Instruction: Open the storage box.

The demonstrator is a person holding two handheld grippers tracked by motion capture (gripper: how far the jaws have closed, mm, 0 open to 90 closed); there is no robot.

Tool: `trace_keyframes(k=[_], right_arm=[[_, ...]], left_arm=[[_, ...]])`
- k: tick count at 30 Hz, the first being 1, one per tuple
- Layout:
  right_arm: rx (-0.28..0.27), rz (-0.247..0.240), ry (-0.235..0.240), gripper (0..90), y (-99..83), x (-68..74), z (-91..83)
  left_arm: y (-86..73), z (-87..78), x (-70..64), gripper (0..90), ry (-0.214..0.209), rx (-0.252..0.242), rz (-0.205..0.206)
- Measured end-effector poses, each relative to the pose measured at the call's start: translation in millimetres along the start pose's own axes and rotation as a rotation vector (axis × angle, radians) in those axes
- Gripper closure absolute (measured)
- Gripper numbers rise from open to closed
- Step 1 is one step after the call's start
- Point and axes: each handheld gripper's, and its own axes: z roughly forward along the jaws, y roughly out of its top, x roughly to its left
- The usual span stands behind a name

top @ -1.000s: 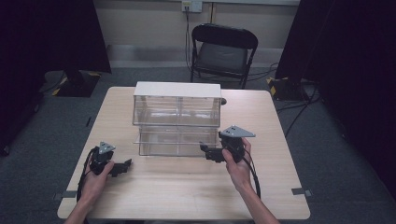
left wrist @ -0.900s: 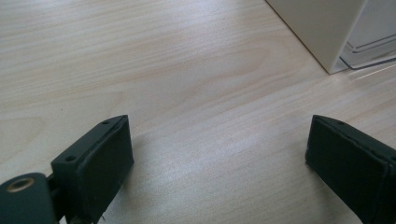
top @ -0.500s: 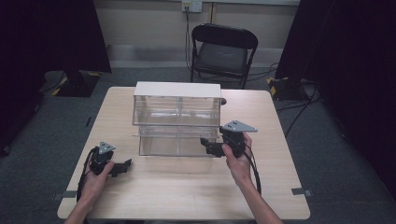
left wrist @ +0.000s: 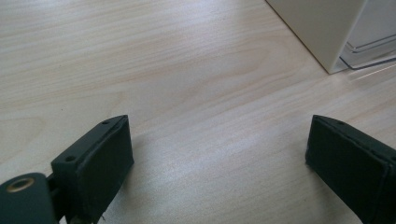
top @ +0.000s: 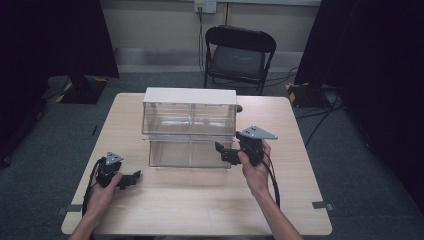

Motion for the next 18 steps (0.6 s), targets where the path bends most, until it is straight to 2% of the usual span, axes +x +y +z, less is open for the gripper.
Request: trace_keyframes(k=[18], right_arm=[[-0.015, 0.01, 0.003, 13.3, -1.9, 1.9, -1.0]], left_arm=[[-0.1, 0.0, -0.1, 7.0, 0.001, -0.001, 0.0]])
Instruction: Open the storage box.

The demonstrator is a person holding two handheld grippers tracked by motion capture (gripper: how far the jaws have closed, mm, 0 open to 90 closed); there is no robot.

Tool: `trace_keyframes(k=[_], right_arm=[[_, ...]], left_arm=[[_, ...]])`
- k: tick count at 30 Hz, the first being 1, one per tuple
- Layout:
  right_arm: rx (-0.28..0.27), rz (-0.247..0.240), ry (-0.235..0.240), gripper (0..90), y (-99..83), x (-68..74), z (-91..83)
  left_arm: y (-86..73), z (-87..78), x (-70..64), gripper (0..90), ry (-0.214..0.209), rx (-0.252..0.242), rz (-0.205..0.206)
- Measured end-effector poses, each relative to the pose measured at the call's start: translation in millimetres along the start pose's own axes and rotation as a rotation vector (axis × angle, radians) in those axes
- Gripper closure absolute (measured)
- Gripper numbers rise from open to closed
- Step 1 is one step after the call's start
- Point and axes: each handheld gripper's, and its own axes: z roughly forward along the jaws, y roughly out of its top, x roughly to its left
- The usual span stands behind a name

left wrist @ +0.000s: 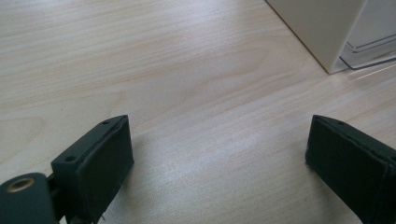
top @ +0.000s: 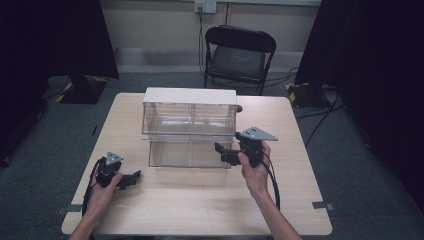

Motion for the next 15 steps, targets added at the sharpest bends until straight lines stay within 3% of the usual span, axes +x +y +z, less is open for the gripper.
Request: trace_keyframes(k=[15], right_arm=[[-0.005, 0.005, 0.01, 13.2, -1.1, 0.3, 2.4]], left_arm=[[0.0, -0.1, 0.0, 7.0, -0.001, 0.001, -0.001]])
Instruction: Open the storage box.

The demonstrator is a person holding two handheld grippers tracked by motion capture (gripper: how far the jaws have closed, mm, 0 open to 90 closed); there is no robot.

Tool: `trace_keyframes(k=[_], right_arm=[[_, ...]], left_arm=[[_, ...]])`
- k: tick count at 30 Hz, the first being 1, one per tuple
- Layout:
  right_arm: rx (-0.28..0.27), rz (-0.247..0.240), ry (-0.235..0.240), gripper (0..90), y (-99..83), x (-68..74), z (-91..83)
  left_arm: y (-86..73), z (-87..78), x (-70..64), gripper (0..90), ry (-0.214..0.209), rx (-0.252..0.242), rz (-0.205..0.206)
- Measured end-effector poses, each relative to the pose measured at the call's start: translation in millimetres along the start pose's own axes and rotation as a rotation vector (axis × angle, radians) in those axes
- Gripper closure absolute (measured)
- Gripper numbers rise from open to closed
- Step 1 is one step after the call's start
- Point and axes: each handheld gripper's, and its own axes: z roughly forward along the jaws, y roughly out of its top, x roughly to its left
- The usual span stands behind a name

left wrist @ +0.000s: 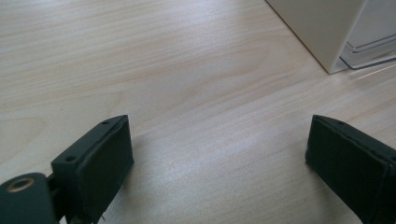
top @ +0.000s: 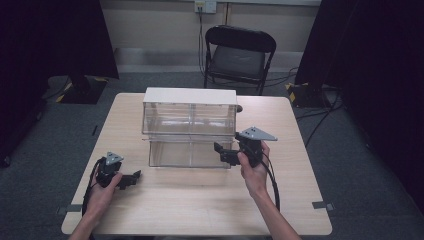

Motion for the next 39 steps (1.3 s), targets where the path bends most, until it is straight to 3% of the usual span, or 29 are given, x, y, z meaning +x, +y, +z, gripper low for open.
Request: trace_keyframes(k=[39], right_arm=[[-0.006, 0.012, 0.019, 11.5, 0.8, 2.3, 5.1]], left_arm=[[0.0, 0.1, 0.0, 6.9, 0.0, -0.001, 0.0]])
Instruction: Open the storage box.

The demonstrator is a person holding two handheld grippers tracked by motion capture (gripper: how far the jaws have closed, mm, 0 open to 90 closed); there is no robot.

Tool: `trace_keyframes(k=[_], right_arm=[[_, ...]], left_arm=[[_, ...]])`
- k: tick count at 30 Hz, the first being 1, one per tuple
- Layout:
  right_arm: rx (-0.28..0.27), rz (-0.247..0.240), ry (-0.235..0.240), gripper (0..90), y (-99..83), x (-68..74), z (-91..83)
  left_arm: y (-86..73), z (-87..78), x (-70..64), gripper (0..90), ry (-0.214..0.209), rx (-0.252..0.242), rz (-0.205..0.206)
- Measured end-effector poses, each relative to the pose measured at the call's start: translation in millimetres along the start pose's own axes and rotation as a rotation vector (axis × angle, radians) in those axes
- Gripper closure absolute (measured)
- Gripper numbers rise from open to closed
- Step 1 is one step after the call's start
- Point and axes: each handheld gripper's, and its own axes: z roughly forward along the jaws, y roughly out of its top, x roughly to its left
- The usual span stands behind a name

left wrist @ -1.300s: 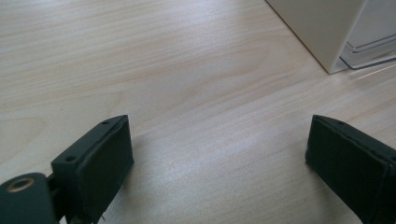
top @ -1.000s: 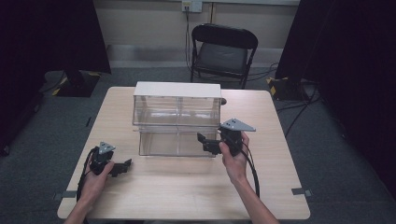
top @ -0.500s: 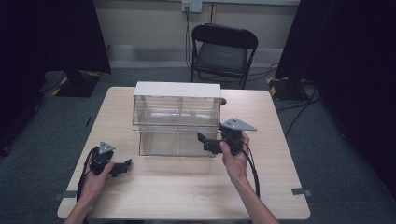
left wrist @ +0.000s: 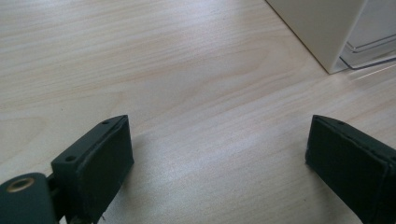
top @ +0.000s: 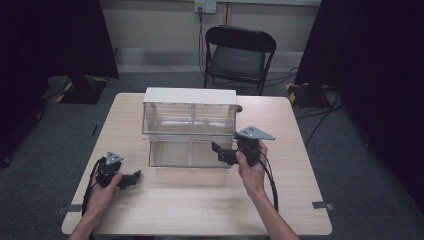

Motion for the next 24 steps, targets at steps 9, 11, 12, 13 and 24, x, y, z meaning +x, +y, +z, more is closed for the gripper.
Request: trace_keyframes(k=[9, 11, 12, 13, 24], right_arm=[[0.003, 0.004, -0.004, 11.5, -0.1, 0.2, -0.2], [0.0, 0.005, 0.001, 11.5, -0.2, -0.2, 0.1], [0.001, 0.004, 0.002, 11.5, -0.3, -0.3, 0.1], [0.001, 0.004, 0.001, 11.5, -0.3, -0.2, 0.0], [0.003, 0.007, 0.0, 11.5, 0.0, 0.0, 0.1]], left_arm=[[0.0, -0.1, 0.1, 6.9, 0.0, 0.001, 0.001], [0.0, 0.0, 0.0, 6.9, 0.0, 0.0, 0.0], [0.0, -0.1, 0.0, 6.9, 0.0, 0.001, 0.0], [0.0, 0.0, 0.0, 7.0, 0.0, 0.0, 0.0], [0.1, 0.1, 0.3, 6.8, -0.003, 0.001, 0.002]])
